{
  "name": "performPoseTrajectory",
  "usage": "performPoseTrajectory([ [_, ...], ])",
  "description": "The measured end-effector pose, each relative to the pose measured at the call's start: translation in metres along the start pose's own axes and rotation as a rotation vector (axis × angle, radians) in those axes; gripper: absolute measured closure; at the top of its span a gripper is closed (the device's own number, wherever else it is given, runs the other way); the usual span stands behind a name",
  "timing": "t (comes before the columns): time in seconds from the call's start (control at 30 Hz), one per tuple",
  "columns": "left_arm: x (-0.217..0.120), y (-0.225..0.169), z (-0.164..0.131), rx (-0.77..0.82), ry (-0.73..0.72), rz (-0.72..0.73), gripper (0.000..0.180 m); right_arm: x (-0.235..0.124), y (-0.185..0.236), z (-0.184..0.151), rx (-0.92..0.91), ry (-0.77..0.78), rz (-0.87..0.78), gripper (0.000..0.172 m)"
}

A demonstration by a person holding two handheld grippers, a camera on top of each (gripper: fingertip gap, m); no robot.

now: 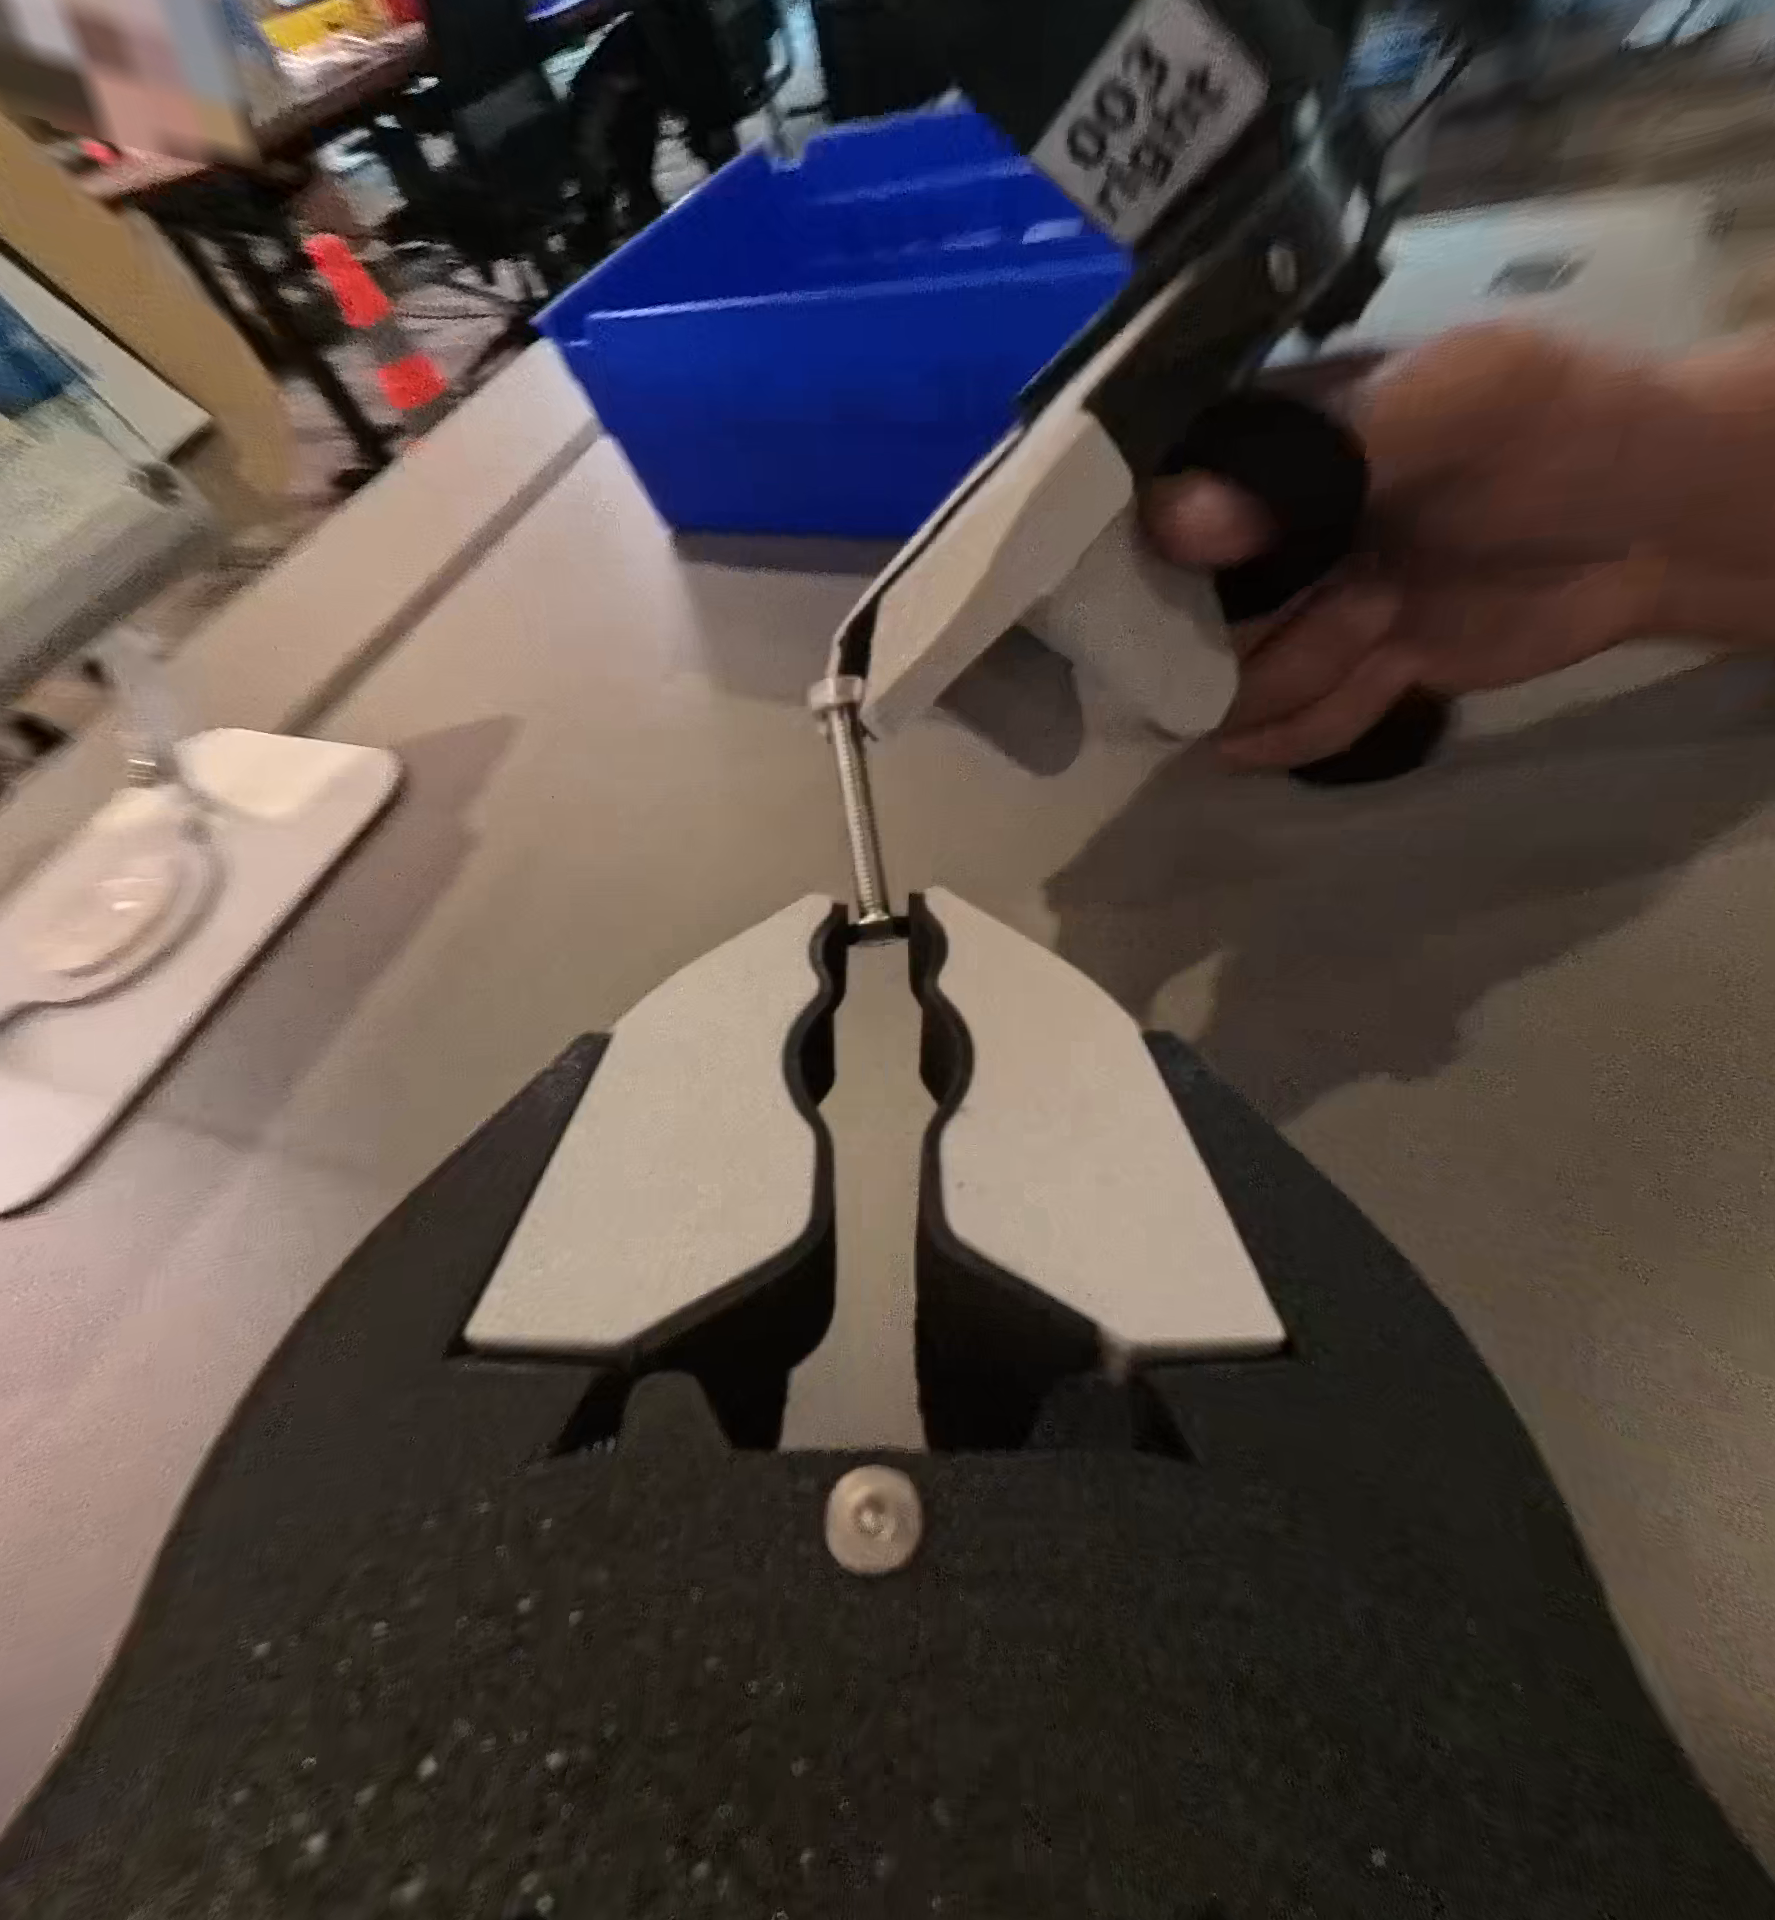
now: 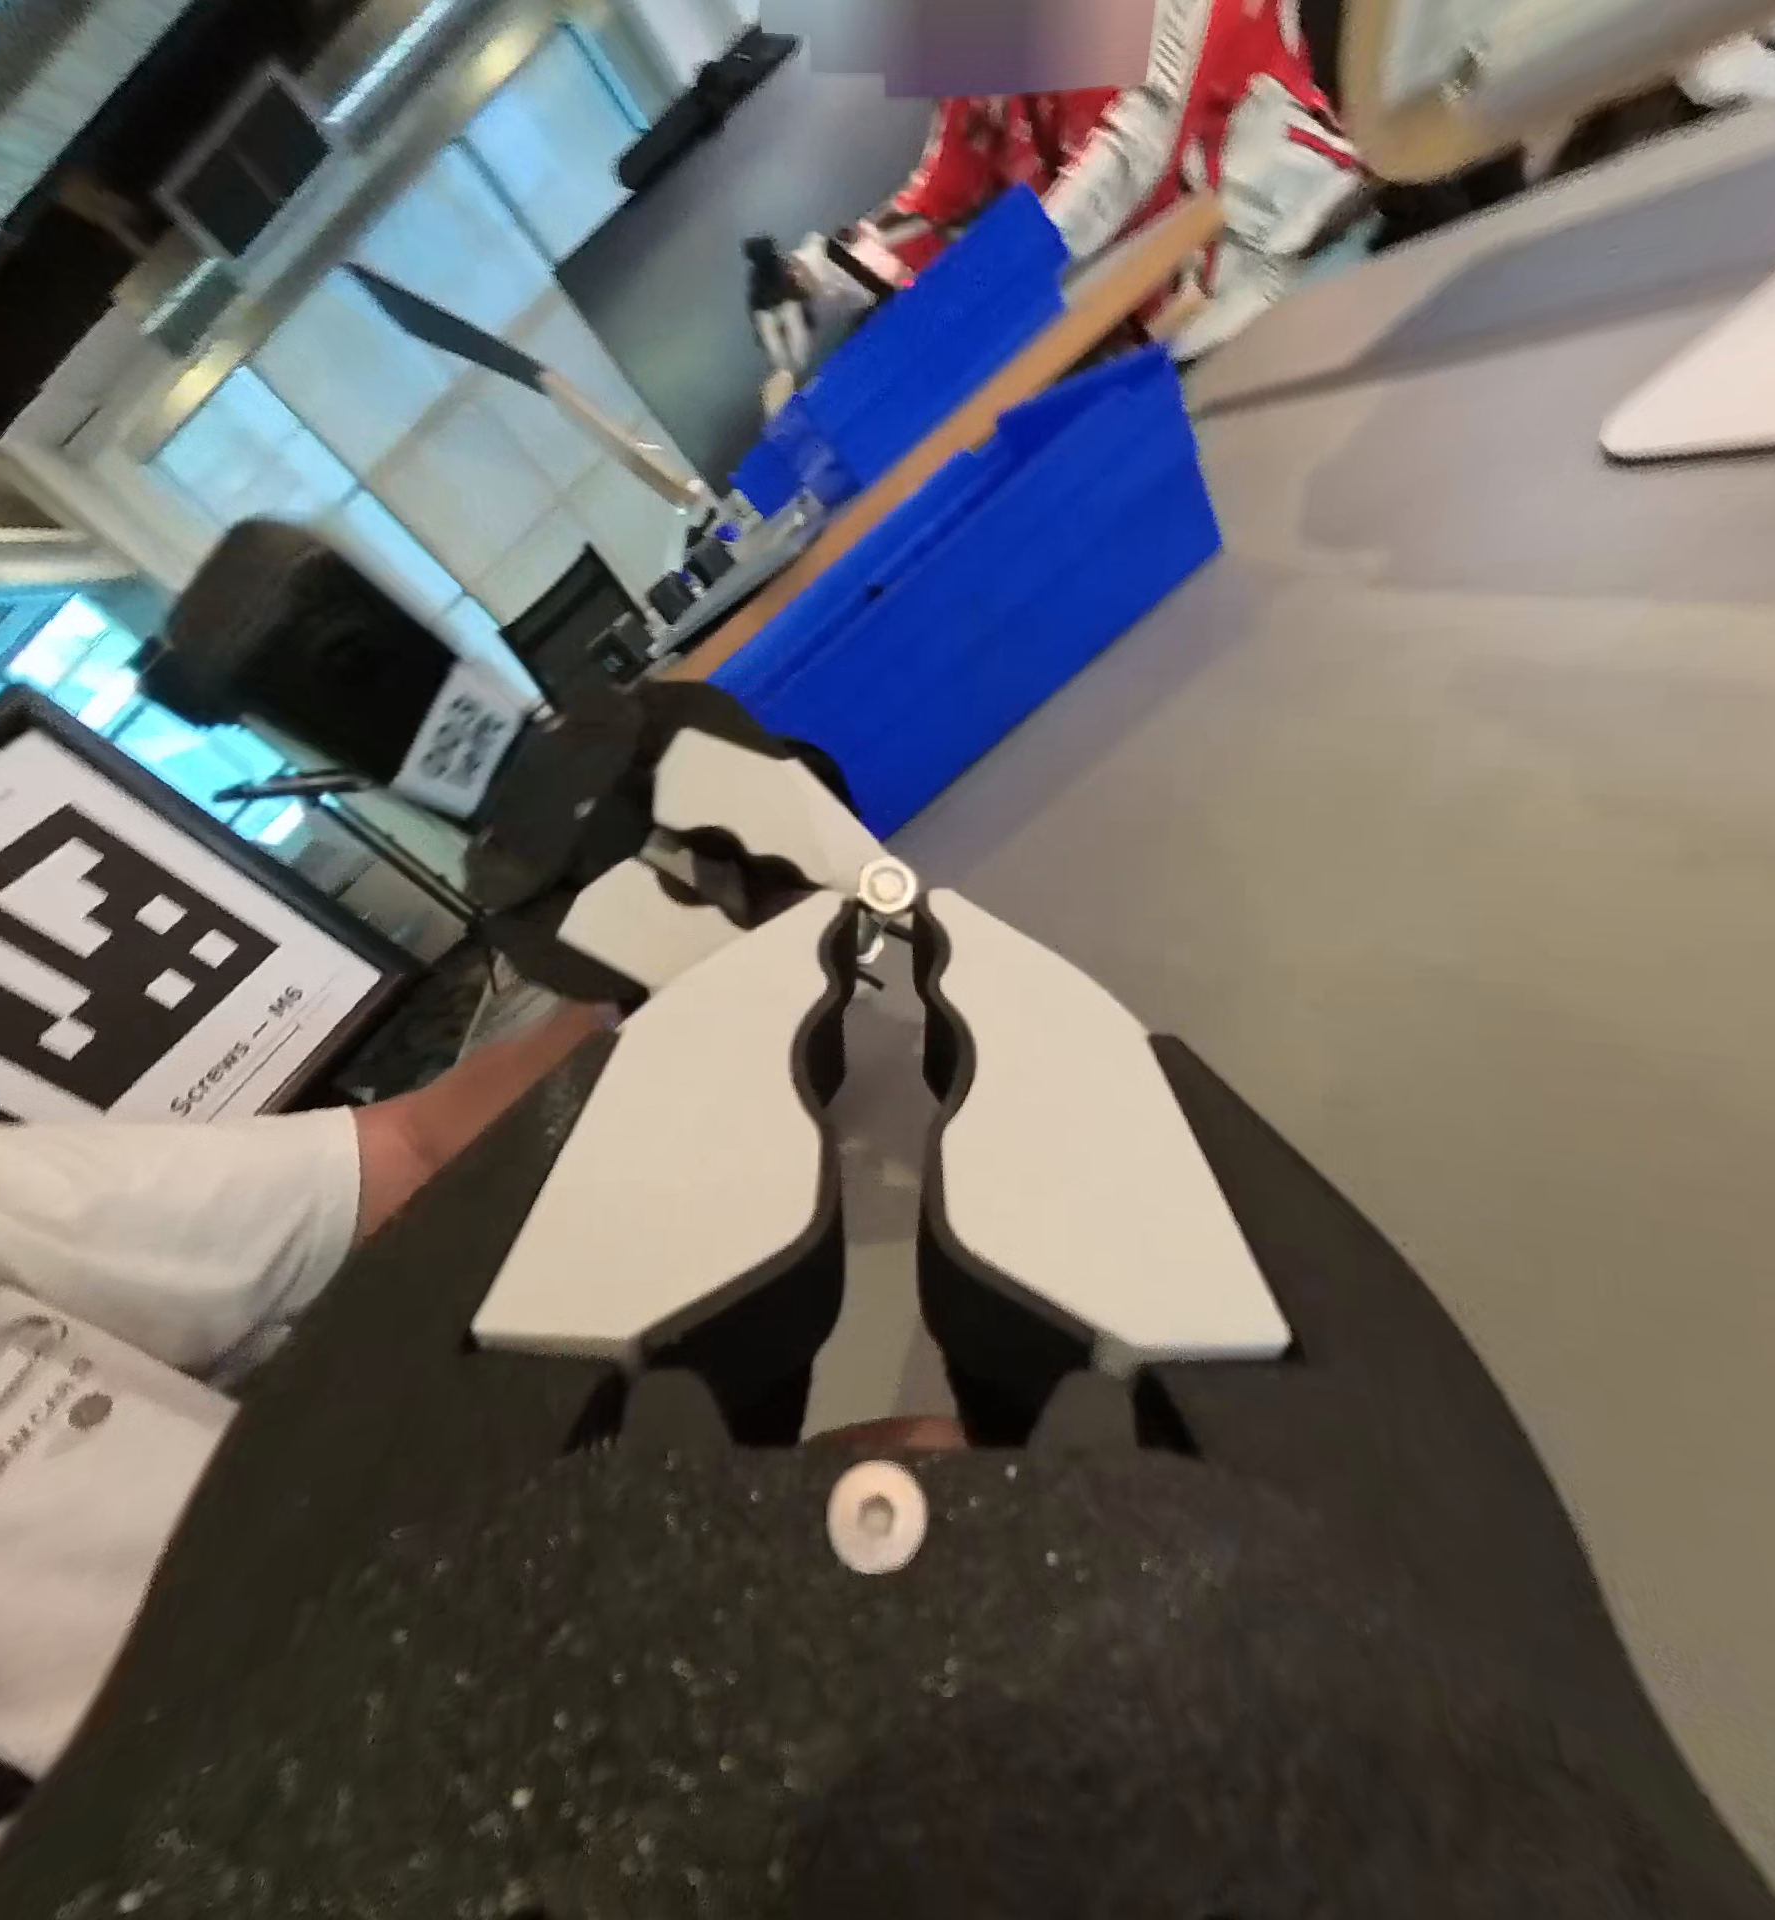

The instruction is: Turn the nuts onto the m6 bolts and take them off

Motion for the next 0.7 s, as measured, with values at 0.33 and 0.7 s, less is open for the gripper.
performPoseTrajectory([
  [0.33, 0.007, -0.002, -0.005, 0.077, 0.053, 0.059, 0.170, -0.003, -0.008, -0.002, 0.271, -0.022, 0.046, 0.159],
  [0.7, -0.023, -0.012, 0.026, -0.454, -0.225, -0.546, 0.170, -0.015, 0.036, 0.007, -0.261, -0.122, 0.273, 0.132],
])
Point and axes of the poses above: each gripper's, where its closed fingertips meet, x out along the fingers, z out of its top, y = z × x across the jaws, the point moved 4 cm from there along -x, back along the fingers, and after that the axes turned 1 degree about x, right-handed, at the moved point
